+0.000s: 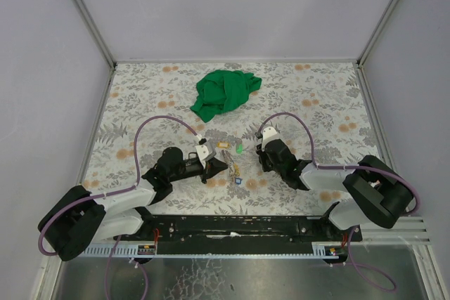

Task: Put the keys on the keyring

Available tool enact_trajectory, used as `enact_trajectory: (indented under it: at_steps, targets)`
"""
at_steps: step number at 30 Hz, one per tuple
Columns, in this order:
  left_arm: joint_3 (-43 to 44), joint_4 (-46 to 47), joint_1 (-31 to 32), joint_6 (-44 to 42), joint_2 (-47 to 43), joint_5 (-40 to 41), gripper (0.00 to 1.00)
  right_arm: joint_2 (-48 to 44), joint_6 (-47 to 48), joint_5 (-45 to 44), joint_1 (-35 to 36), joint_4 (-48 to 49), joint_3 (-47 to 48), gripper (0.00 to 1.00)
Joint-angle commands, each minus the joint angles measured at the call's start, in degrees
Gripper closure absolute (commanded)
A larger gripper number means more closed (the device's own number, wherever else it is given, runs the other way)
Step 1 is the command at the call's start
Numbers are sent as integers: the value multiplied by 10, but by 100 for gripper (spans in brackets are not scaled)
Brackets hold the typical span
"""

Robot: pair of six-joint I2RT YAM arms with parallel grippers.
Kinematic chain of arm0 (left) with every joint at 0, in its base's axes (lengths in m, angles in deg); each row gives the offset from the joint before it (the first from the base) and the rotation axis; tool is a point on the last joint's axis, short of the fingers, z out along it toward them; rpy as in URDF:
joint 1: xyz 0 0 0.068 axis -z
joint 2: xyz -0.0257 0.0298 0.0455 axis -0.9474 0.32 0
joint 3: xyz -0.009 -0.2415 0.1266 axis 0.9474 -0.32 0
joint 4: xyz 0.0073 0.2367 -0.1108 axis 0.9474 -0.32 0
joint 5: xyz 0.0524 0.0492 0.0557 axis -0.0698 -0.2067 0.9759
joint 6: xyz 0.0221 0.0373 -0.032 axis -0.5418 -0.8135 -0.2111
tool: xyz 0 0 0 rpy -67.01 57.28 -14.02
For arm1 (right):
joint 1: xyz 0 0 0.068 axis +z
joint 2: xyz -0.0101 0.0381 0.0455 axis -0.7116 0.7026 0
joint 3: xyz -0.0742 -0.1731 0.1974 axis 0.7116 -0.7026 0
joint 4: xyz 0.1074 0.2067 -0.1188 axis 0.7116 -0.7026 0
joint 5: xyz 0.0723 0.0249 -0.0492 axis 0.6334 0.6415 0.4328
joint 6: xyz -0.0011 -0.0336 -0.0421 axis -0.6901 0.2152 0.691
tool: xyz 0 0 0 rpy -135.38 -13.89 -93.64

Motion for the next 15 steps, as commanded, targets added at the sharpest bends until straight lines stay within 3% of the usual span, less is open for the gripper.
enact_trajectory:
  at_steps: [1,15]
  targets:
    - [10,26,-3,2,-8,-4,100,-17,-2,-21,7,-1,3,79]
    - [10,28,-2,3,-6,-7,100,-7,1,-29,7,-4,5,83]
